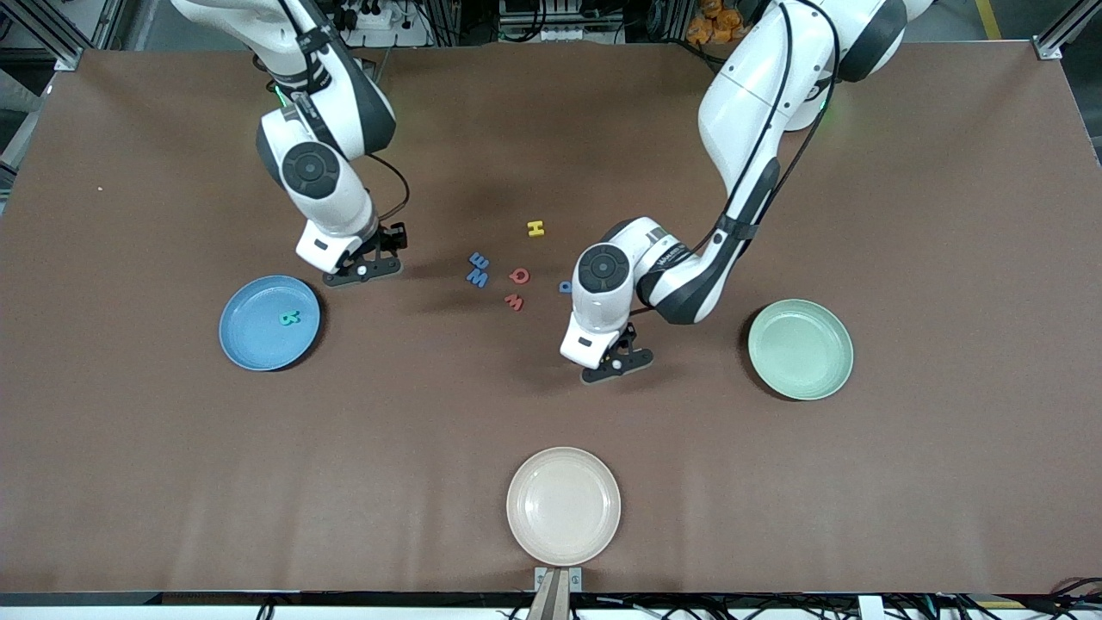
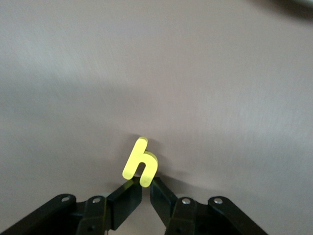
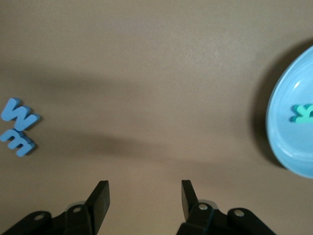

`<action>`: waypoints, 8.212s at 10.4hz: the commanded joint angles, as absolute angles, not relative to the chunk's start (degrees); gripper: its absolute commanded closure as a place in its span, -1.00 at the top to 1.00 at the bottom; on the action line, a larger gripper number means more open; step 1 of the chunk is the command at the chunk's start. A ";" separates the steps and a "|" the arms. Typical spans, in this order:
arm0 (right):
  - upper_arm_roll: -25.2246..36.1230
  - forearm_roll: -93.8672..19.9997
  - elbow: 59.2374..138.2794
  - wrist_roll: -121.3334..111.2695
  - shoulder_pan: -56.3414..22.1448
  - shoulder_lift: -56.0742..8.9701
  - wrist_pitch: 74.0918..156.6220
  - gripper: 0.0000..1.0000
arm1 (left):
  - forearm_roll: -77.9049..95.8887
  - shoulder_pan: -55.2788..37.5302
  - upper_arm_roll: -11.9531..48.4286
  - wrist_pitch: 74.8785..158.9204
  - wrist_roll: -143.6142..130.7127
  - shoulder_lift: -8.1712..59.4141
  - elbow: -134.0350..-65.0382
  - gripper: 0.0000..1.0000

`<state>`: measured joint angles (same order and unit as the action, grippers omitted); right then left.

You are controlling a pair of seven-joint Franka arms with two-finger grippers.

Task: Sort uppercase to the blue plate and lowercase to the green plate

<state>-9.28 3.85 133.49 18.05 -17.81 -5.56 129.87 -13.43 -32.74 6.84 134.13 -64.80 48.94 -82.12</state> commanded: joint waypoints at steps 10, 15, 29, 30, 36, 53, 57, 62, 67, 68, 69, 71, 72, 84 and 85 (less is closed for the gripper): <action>-12.83 3.52 133.42 59.04 -29.53 -14.31 145.97 0.29 | -14.33 -10.05 6.85 118.05 -58.38 40.08 -83.23 -1.00; -12.04 4.57 126.57 62.23 -31.72 -21.96 148.96 0.30 | -10.65 -5.98 6.94 109.80 -55.63 40.87 -84.64 -1.00; -6.42 17.49 126.30 62.49 -32.43 -26.02 159.26 0.31 | -11.42 5.51 6.06 100.28 -46.26 34.38 -82.63 1.00; -6.42 17.58 126.39 62.49 -32.43 -26.02 159.17 0.32 | -11.43 8.06 6.15 100.63 -42.84 31.76 -82.53 1.00; -6.42 21.26 126.83 62.40 -32.70 -25.58 159.08 0.40 | -10.63 19.31 19.38 102.13 -39.19 26.54 -87.18 1.00; -5.89 29.61 131.84 63.02 -32.70 -23.47 164.71 0.33 | 0.44 1.15 3.16 113.22 -14.59 -0.36 -102.85 1.00; -5.89 29.62 131.84 63.11 -32.61 -23.64 164.62 0.24 | -2.11 0.18 9.39 106.88 -13.71 -0.26 -102.48 1.00; -5.80 29.71 131.84 63.02 -32.61 -23.64 164.62 0.07 | -2.11 -2.01 16.96 106.52 -18.78 9.99 -102.48 1.00; -5.89 29.97 131.84 63.02 -32.69 -23.64 164.62 -0.07 | -2.37 -5.36 16.96 106.88 -28.90 18.44 -102.48 1.00; -5.80 29.97 131.84 63.02 -32.61 -23.64 164.62 -0.07 | -2.72 -5.45 16.96 106.96 -29.70 19.07 -102.39 1.00; -5.80 30.06 131.75 63.02 -32.61 -23.64 164.62 -0.08 | -2.72 -6.15 16.96 106.96 -30.93 19.68 -102.39 1.00; -5.89 30.06 131.66 62.93 -32.61 -23.64 164.44 -0.08 | -2.90 -8.60 16.88 108.01 -35.57 23.27 -100.65 1.00; -5.80 29.97 131.57 62.93 -32.52 -23.64 164.27 -0.08 | -4.38 -9.05 16.96 108.02 -37.68 25.12 -98.81 1.00; -5.54 29.88 129.29 57.95 -29.89 -22.68 161.98 -0.13 | -4.92 -11.69 16.00 113.80 -91.01 35.77 -89.03 1.00; -5.54 29.88 129.29 56.18 -29.01 -22.59 161.98 -0.13 | -4.83 -11.69 15.65 115.47 -95.23 36.47 -88.86 1.00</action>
